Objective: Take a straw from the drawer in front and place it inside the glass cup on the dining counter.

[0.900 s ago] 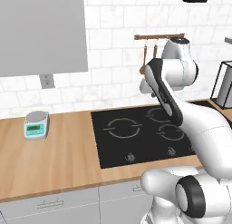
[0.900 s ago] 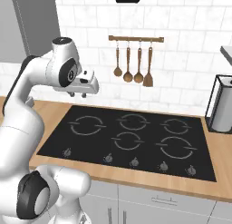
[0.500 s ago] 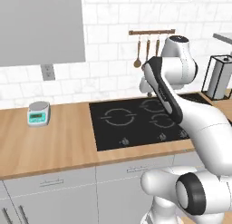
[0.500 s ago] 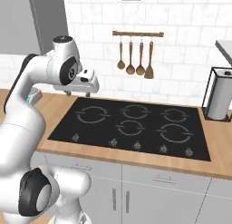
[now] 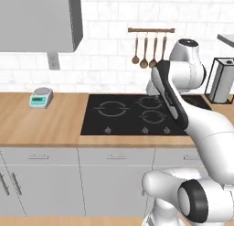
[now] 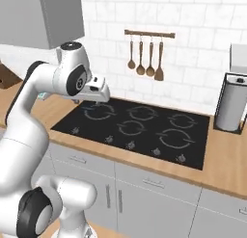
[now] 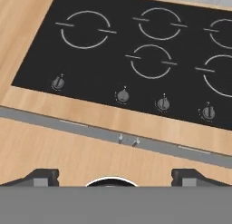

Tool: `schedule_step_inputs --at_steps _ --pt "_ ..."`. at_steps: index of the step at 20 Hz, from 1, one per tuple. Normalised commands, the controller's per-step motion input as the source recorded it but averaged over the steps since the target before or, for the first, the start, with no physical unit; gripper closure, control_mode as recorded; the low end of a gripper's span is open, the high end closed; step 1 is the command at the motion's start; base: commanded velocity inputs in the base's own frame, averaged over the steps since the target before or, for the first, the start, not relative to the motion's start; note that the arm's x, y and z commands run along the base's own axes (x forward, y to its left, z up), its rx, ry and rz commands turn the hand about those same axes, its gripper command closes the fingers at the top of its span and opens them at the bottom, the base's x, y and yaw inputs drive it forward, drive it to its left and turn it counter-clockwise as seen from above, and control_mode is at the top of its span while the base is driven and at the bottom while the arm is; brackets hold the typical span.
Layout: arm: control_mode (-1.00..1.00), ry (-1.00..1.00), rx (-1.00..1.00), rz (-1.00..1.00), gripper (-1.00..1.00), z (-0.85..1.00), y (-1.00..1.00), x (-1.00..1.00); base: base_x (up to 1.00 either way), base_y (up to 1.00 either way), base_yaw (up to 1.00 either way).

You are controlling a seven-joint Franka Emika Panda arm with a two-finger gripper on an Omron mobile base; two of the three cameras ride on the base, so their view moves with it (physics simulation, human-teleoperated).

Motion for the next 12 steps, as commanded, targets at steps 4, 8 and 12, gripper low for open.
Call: schedule_step_inputs --at_steps 4,8,12 --pt "1.00 0.00 0.00 0.00 -1.00 0.00 0.00 0.00 0.26 -0.65 0.62" --pt "1.00 0.00 0.00 0.00 -1.00 0.00 0.00 0.00 0.16 -0.51 0.66" --pt "1.00 0.00 0.00 0.00 -1.00 0.00 0.00 0.00 0.00 -0.65 0.65"
